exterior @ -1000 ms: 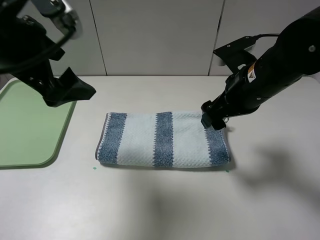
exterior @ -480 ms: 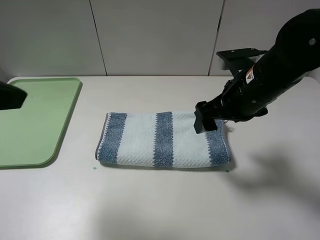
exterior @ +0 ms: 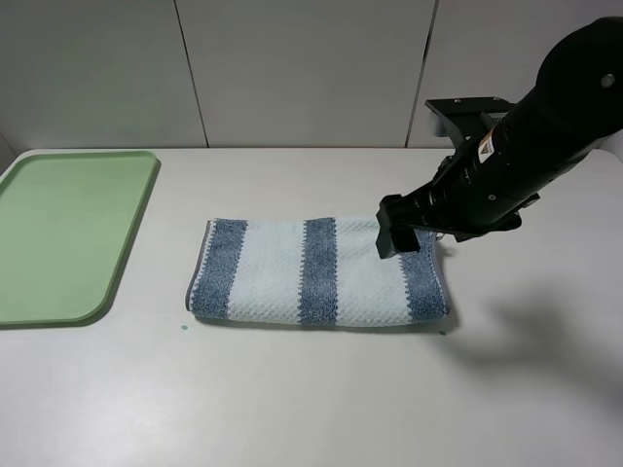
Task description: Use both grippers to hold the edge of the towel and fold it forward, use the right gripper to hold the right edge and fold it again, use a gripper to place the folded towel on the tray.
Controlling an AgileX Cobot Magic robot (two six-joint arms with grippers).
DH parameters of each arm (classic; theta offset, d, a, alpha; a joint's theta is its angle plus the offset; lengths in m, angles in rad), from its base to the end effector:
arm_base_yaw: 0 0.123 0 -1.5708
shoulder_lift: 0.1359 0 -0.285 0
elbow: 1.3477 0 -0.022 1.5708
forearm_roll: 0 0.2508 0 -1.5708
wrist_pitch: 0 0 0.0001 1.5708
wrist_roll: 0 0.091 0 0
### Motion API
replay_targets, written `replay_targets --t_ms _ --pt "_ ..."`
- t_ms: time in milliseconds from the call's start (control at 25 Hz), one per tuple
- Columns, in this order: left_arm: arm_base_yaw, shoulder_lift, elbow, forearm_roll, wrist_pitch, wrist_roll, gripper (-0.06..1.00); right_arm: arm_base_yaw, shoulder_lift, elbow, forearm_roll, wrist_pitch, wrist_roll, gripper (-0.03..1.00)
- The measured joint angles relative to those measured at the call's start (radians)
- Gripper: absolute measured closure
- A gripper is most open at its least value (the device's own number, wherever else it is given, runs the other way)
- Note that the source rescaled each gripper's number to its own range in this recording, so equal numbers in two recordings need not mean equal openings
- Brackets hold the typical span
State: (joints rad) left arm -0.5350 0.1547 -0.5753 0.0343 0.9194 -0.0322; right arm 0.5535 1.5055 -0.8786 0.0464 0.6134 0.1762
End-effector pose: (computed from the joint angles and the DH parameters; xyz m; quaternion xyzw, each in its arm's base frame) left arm 0.0174 -0.0074 0.3094 0.2093 0.8100 -0.1368 0.5305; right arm 0.2398 0.1511 0.2141 -0.1679 0.9636 0.0898 0.1876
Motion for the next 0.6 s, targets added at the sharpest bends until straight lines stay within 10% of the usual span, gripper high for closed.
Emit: replay_targets --t_ms 600 --pt "0.0 -0.132 0.071 0.033 0.149 -0.069 0.03 0.0 0.0 0.0 -0.088 -0.123 -0.006 -0.03"
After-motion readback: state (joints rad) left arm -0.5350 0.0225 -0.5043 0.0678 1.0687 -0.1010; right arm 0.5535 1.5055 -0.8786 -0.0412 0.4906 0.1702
